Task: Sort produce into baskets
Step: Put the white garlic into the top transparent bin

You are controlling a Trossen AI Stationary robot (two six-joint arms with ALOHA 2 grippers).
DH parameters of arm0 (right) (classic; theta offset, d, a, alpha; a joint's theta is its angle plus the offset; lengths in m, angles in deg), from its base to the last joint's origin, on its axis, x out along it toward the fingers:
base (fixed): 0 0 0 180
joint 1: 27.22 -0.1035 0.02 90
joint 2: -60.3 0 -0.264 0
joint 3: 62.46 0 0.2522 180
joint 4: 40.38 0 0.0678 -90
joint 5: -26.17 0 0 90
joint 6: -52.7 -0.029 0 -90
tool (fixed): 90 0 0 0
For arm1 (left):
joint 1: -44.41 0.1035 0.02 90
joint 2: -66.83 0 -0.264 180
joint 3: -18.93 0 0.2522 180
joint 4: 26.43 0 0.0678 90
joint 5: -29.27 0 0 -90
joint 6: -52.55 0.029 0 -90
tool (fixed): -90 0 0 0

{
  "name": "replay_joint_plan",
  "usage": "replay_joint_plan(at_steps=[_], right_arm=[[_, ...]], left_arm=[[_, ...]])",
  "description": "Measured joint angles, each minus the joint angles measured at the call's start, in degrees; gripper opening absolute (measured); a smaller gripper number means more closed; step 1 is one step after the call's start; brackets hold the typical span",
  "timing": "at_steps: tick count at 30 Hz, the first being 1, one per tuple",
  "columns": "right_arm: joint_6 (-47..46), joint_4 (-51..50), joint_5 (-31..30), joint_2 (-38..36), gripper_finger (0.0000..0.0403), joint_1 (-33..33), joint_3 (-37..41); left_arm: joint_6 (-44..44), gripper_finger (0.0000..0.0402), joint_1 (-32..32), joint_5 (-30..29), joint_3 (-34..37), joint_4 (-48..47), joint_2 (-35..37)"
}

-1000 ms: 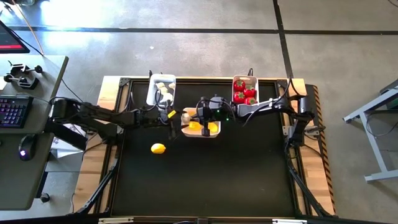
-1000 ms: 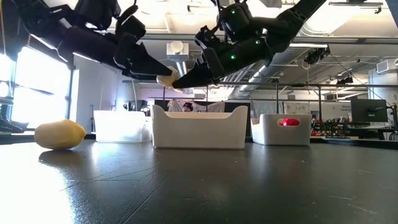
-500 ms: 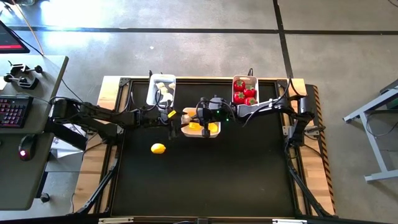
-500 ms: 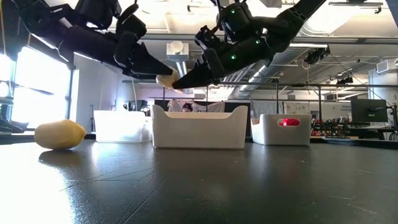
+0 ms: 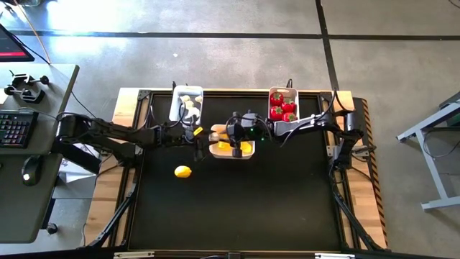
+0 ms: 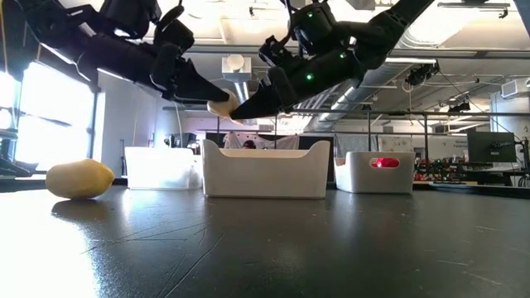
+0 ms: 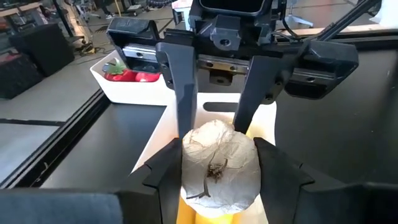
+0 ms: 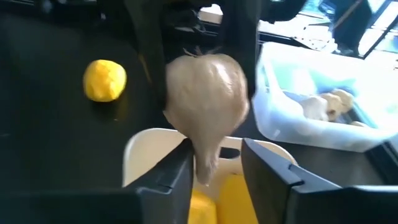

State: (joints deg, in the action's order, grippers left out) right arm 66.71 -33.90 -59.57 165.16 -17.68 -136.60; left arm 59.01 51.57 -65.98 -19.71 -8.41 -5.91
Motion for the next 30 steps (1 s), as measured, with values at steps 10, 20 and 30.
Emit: replay_joint_plan(at_steps=[10,20,30], right_arm=[[-0.65,-0.71,-5.81,0.00,0.0198,0.24,0.00],[-1.09,-0.70,-5.74,0.00,0.0209,0.24,0.00],[-1.06,-0.71,-5.70,0.00,0.0209,0.24,0.00]], left_arm=[[0.13,0.0149,0.47,-12.46,0.00,-11.57,8.80],[-7.07,0.0148,12.68,-25.92,0.02,-26.14,15.43],[-9.43,0.0146,29.40,-7.18,-12.72,-53.82,11.66]])
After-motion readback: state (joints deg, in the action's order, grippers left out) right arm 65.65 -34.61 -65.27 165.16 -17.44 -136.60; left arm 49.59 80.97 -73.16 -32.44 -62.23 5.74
